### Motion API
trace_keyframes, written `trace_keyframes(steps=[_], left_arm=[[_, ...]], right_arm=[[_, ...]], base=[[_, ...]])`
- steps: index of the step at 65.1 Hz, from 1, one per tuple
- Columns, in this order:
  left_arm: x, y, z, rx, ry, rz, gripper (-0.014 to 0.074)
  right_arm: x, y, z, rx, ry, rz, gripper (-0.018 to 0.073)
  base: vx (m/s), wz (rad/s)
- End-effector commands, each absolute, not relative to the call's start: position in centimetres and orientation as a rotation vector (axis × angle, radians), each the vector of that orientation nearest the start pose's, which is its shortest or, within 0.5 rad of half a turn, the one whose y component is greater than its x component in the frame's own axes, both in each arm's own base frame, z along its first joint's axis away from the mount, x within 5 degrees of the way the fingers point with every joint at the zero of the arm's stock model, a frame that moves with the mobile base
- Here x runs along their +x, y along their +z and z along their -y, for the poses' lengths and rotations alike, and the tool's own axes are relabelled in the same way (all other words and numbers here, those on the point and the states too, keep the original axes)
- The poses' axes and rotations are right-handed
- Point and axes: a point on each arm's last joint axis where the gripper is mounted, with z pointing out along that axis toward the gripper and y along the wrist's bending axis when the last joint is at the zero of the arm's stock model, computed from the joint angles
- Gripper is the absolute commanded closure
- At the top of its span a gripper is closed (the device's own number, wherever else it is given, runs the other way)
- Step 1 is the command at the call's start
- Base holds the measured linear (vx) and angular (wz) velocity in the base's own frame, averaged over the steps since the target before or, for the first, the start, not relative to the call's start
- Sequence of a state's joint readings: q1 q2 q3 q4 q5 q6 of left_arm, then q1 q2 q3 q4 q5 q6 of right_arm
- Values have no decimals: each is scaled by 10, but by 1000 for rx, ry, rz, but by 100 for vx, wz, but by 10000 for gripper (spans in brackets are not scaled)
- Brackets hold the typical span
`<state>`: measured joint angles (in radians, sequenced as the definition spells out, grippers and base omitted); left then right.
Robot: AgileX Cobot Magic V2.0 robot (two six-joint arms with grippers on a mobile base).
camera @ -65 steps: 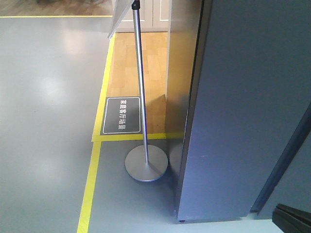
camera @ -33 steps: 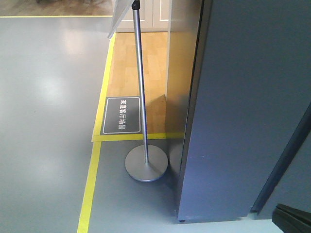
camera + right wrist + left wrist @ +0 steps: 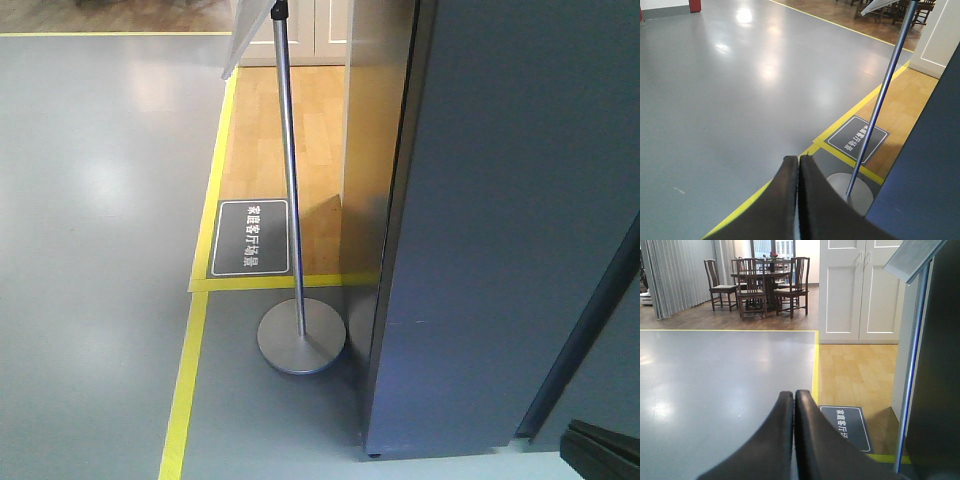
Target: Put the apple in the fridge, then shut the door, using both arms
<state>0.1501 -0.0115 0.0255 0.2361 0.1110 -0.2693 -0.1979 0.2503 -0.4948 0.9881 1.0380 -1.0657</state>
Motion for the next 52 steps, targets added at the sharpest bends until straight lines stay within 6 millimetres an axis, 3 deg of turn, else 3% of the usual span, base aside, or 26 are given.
trace_keyframes(steps=[1,52], left_arm=[[56,193,-9,-159,90,-1537,604],[56,193,-9,-159,90,-1537,604]], right_arm=[[38,319,-60,-643,400,-1690,564],[38,319,-60,-643,400,-1690,563]], base=[[0,0],[0,0]])
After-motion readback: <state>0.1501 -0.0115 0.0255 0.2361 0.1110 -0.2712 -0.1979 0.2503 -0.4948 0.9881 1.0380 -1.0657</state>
